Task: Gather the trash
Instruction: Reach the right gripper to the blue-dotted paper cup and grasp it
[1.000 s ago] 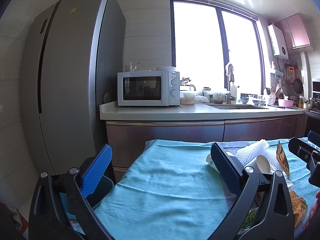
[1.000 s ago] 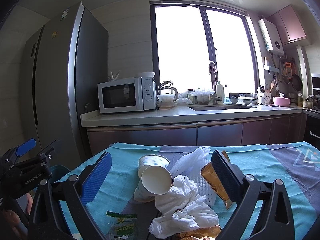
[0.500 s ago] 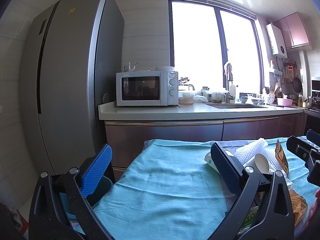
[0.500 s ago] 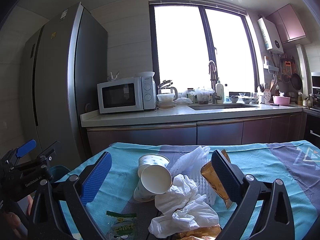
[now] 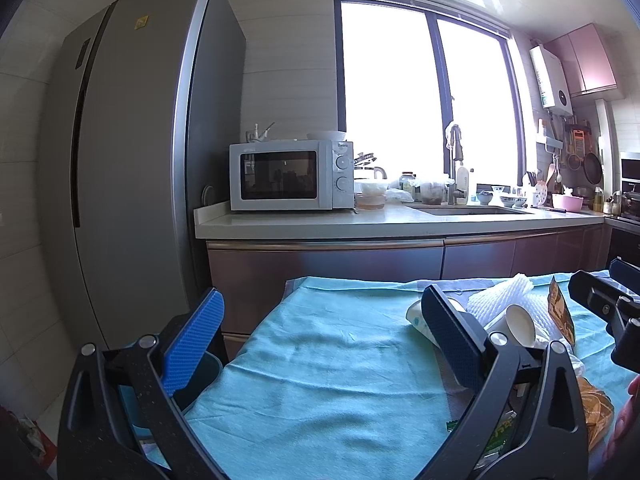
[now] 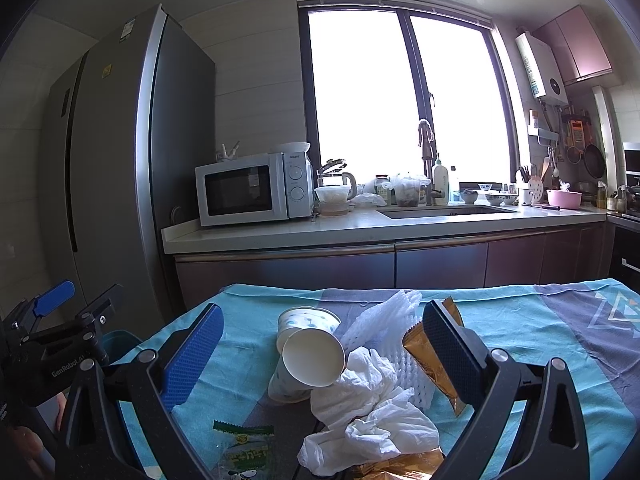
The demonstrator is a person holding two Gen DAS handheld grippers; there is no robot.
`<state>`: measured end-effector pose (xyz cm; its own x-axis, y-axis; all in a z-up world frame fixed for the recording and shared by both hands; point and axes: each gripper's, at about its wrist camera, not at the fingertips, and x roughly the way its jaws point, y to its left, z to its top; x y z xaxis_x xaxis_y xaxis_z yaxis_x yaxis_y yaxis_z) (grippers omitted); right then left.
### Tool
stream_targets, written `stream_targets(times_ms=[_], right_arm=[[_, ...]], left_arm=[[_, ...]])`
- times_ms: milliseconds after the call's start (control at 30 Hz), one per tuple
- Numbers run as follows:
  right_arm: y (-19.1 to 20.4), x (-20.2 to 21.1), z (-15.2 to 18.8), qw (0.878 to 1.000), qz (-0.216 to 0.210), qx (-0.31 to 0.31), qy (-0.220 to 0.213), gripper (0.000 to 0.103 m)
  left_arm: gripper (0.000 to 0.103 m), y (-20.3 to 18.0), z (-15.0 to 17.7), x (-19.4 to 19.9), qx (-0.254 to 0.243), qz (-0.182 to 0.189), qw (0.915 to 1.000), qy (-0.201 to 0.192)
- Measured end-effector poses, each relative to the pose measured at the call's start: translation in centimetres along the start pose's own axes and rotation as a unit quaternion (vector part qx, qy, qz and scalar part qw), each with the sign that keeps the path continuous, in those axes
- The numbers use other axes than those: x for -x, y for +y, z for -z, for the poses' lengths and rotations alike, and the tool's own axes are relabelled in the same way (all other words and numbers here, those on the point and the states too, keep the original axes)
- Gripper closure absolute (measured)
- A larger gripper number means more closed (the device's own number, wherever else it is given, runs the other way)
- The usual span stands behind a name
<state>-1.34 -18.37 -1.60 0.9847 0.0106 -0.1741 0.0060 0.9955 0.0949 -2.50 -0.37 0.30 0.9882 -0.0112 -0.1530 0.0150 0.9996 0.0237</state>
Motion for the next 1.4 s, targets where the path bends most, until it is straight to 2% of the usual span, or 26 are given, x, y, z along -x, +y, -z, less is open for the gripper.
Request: stream_targets(times_ms=[267,433,600,867,967,1033,1100,1133,1200,1400], right_arm=[[-0.4,-0.1,0.2,1.0,-0.005,-0.003,0.004,0.007],[-1.3,-0.5,0.5,1.0,-0.001,-0.005,0.026,0.007],[-3.3,-1.4,1.6,0.997,0.005,-0.022,0.067,0.007],[-3.7,-3.0,2.5,0.993,-0.023,-0.03,0.116,0.007],[-2.9,-4.1,2.4,0.99,-0.04,-0.027,0.131,0.008],[-2.3,-5.0,2.3,0.988,-0.049,-0.02,0.142,0.009],[-1.7,-6.0,2.2,0.986,-0.06,-0.017,0.156,0.012],[-1.5,-6.6,2.1,0.984,-0.065,-0.018,0.166,0.012],[-1.0,-7.5,2.0,0.981,-0.076,-0.016,0.18,0.015],[0.0,-9.4,2.2,0.973,-0.092,-0.013,0.209,0.025]], left_arm=[[0.006,-0.4,0.2,-0.3,-0.003,0.019,0.9997,0.013],[0.006,-1.4,0.9,-0.9,-0.015,0.068,0.9968,0.04],[0.006,-2.6,1.9,-2.0,-0.032,0.128,0.9882,0.077],[0.006,-5.2,4.7,-3.6,-0.06,0.227,0.9609,0.148],[0.013,-5.9,5.7,-4.0,-0.064,0.25,0.9499,0.176],[0.022,-6.2,6.3,-4.5,-0.059,0.267,0.9408,0.2],[0.025,-6.1,6.9,-5.1,-0.052,0.286,0.9297,0.226],[0.031,-6.1,7.2,-5.3,-0.046,0.294,0.9249,0.237],[0.036,-5.9,7.5,-5.7,-0.033,0.309,0.9153,0.256],[0.059,-5.8,8.3,-6.5,-0.01,0.343,0.8951,0.284]])
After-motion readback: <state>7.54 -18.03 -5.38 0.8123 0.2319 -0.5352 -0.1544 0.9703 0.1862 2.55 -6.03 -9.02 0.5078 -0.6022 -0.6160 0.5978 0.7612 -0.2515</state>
